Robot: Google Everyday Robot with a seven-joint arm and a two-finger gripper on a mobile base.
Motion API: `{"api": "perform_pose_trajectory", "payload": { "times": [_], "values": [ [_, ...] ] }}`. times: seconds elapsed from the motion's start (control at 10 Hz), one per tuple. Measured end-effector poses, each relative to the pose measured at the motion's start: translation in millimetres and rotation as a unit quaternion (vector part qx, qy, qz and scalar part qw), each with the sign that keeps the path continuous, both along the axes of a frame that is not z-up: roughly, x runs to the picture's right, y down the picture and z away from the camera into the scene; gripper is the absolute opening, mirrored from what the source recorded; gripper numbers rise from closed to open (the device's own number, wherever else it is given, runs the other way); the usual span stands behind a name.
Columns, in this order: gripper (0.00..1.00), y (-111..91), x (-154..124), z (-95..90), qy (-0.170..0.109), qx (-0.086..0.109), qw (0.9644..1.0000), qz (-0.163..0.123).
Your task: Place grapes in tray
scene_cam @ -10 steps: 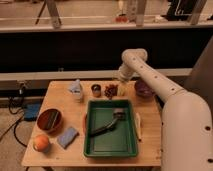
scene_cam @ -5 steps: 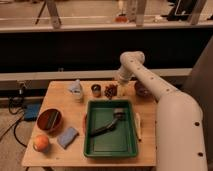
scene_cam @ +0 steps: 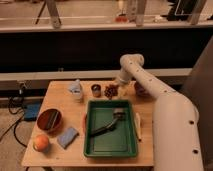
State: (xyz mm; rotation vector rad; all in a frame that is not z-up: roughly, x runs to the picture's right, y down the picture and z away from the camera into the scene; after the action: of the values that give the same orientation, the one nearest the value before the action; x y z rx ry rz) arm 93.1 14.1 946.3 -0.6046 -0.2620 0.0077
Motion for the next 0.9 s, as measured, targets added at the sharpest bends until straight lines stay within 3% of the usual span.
{"api": "perform_pose_trajectory", "payload": {
  "times": [0.5, 0.6, 0.9],
  "values": [
    [0.79, 9, 2, 9.2, -0.003, -0.003, 1.0000, -0.005],
    [0.75, 11, 2, 10.6, -0.005, -0.004, 1.0000, -0.005],
    [0.45, 13, 3, 13.9, -0.010, -0.002, 0.9999, -0.006]
  ]
}}
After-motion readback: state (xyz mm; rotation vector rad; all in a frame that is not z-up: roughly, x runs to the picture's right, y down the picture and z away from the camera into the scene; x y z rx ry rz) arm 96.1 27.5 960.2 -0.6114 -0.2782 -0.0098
